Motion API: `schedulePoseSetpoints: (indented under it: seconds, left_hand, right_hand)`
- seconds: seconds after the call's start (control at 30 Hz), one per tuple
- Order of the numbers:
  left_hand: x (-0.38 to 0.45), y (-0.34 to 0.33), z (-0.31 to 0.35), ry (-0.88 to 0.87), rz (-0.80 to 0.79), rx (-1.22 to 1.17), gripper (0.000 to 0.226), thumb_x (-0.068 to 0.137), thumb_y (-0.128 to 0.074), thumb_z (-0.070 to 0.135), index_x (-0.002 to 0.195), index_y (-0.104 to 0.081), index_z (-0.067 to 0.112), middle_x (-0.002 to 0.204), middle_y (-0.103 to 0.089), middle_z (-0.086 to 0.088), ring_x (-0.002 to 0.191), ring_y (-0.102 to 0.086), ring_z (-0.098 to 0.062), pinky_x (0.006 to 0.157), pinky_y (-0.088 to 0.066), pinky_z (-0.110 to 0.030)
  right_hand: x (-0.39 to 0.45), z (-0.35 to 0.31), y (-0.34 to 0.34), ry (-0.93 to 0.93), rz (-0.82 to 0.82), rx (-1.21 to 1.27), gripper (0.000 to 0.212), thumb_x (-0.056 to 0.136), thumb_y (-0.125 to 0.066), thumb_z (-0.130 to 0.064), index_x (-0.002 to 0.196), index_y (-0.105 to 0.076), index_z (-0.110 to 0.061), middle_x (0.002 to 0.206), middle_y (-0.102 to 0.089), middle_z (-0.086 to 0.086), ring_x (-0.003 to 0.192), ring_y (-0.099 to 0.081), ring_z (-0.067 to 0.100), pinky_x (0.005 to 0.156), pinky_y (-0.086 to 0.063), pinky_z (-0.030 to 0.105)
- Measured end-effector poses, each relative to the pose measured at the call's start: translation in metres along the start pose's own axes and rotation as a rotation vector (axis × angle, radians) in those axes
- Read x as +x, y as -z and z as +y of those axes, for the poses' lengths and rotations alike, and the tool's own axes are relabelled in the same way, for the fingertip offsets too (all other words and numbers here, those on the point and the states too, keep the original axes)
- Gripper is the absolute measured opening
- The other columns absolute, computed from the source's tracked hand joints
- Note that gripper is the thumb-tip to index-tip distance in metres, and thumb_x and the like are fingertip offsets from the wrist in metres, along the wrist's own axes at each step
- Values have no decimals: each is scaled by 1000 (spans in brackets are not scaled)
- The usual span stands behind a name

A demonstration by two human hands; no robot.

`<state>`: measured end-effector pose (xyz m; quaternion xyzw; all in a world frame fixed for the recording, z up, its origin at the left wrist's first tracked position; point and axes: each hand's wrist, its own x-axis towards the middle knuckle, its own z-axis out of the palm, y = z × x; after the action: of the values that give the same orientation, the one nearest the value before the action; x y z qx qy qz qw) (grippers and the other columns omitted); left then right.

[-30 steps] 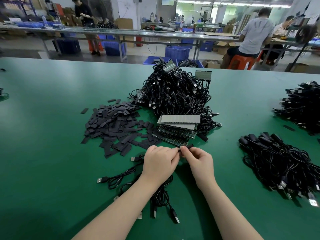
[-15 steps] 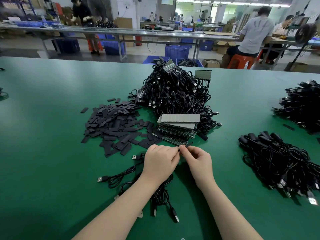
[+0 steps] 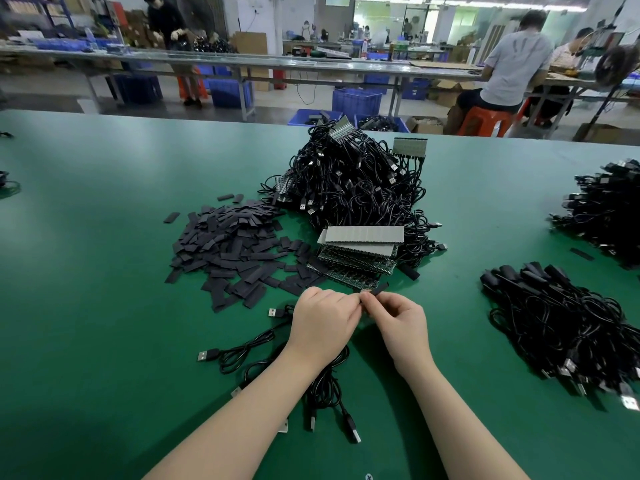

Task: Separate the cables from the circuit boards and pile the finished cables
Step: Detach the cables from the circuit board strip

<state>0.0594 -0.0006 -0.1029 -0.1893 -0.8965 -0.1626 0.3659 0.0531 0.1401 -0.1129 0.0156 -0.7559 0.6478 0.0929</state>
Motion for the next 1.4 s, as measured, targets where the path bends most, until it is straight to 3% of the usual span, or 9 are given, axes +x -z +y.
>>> schedulePoseSetpoints:
  seconds: [0.13,0.23,0.33,0.43,0.77,1.03,1.17,1.27,1.4]
  left_hand:
    - [0,-1,-2,3,34,26,27,91,-52,21,66,-65,20,51,-54,7,50,-52,-16,56,-37,-29]
    - [0,-2,-2,44,15,21,25,90,-51,22,76,-71,21,53,-58,7,53,-55,-15,57,-39,-29]
    - [-1,-3,-2,86,-43,17,26,93,-51,28,92,-76,22,62,-66,8,59,-61,-13,61,-42,-30]
    - [-2,-4,-3,87,-59,9,19,92,-58,27,93,-76,21,64,-67,8,60,-62,-13,61,-42,-31]
    - [-1,-3,-4,13,-43,48,18,79,-80,21,97,-77,18,56,-64,7,53,-61,-12,58,-42,-25]
    - [0,-3,-3,18,-32,53,22,77,-82,22,98,-78,17,52,-62,8,48,-58,-12,56,-42,-24]
    - [1,-2,-3,5,-38,66,26,76,-83,23,100,-77,17,50,-60,8,46,-56,-11,56,-42,-23]
    - [1,-2,-3,-27,-49,82,28,73,-85,24,100,-78,17,48,-57,8,43,-52,-11,55,-42,-23]
    - [1,-2,-4,-51,-53,99,30,71,-86,23,100,-78,18,46,-55,8,41,-50,-12,52,-42,-23]
  right_hand:
    - [-2,-3,-2,16,1,-17,27,87,-76,-29,62,-68,-24,55,-56,-11,54,-42,4,52,-37,17]
    - [-4,-5,-5,23,65,-20,4,85,-77,-29,88,-74,-29,79,-72,-4,65,-55,4,61,-48,21]
    - [-7,-4,-5,73,119,38,44,89,-74,-23,119,-60,-52,85,-71,-14,68,-59,-1,65,-47,10]
    - [-10,-4,-5,116,113,20,49,91,-72,-22,118,-58,-60,81,-69,-18,65,-54,0,64,-46,10]
    - [-6,1,-2,47,55,-14,39,94,-69,-23,127,-61,-42,80,-72,-5,54,-40,2,55,-38,11]
    - [-7,2,-3,45,128,5,37,95,-66,-23,121,-59,-48,71,-69,-11,52,-38,1,53,-38,11]
    - [-7,4,-3,21,138,-1,31,96,-66,-24,126,-67,-32,53,-50,-3,54,-39,12,49,-33,16]
    - [-6,4,-2,-1,112,-8,32,96,-65,-25,128,-68,-29,67,-64,17,57,-48,36,53,-35,24]
    - [-7,3,-2,9,103,-37,31,96,-64,-27,126,-67,-34,79,-68,26,52,-33,14,49,-30,24]
